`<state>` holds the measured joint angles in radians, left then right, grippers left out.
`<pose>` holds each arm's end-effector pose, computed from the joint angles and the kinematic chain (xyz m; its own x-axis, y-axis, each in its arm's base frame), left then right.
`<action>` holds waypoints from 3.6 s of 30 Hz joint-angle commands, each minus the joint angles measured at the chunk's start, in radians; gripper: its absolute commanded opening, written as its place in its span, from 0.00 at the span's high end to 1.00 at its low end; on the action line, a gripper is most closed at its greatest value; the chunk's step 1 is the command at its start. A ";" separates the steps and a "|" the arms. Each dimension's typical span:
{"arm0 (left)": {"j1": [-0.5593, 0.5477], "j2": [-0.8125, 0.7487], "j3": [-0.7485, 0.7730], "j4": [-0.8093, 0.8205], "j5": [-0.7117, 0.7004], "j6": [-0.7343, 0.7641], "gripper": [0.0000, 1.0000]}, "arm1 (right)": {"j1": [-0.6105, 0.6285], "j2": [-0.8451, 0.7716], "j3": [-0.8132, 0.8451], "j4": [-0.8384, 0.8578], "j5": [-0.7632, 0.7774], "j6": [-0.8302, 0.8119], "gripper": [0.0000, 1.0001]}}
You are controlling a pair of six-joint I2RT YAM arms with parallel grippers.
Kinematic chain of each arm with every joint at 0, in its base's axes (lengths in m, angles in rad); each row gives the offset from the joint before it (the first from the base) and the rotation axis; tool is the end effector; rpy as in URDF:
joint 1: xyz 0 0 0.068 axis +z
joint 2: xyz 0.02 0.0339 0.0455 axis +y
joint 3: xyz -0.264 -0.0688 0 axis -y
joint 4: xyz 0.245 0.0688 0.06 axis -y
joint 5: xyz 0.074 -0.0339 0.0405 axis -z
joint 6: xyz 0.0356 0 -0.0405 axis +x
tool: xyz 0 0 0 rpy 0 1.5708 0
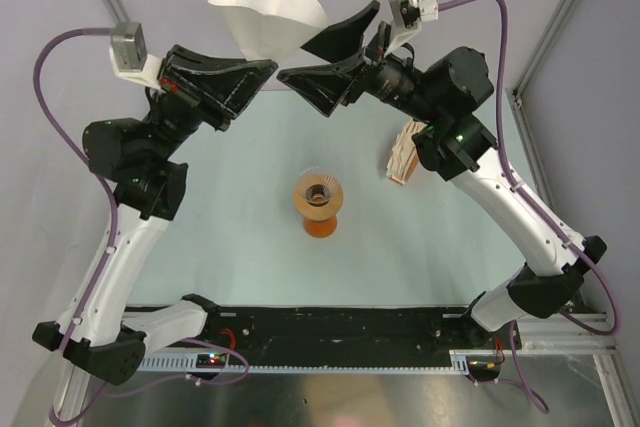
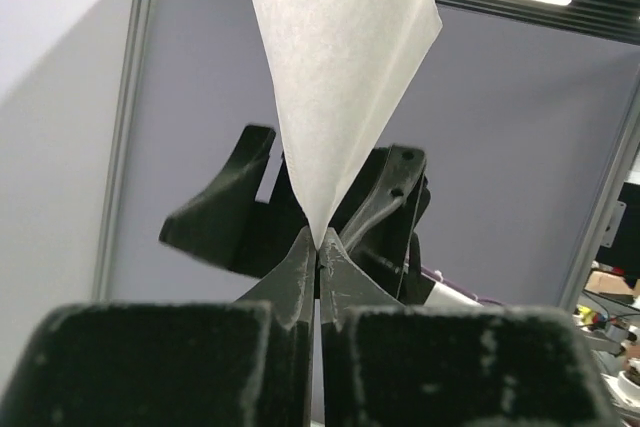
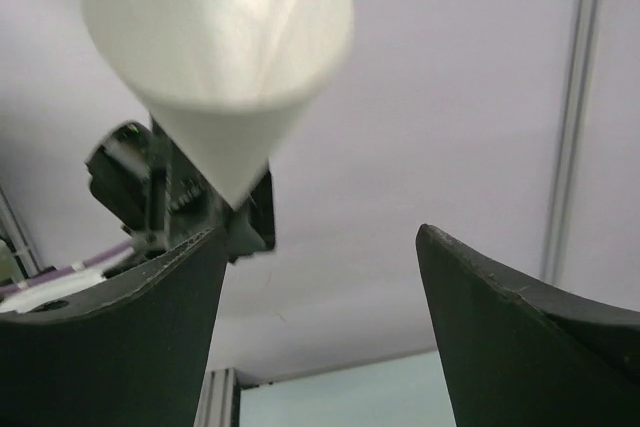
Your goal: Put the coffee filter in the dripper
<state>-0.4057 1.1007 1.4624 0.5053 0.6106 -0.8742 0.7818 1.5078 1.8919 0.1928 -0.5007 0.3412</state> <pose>0.1528 -0.0879 0.5703 -0.0601 -0.6582 -0.7505 0.9635 0.1583 -0.2159 0.1982 0.2208 0.5818 0.0624 0.4756 -0.8775 -0.9810 0.1909 0.0337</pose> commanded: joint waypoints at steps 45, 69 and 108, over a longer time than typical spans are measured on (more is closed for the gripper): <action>0.015 -0.072 -0.353 -0.035 0.210 0.035 0.13 | -0.137 -0.275 -0.437 -0.069 -0.207 0.179 1.00; -0.037 -0.037 -0.453 0.025 0.180 -0.108 0.98 | -0.197 -0.332 -0.555 -0.132 -0.283 0.295 0.89; 0.054 0.000 -0.411 0.092 0.166 -0.224 0.41 | -0.190 -0.309 -0.639 -0.007 -0.273 0.306 1.00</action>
<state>-0.3286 1.1065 1.0222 0.5556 0.7662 -1.0931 0.5926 1.1927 1.2552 0.1108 -0.7685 0.6308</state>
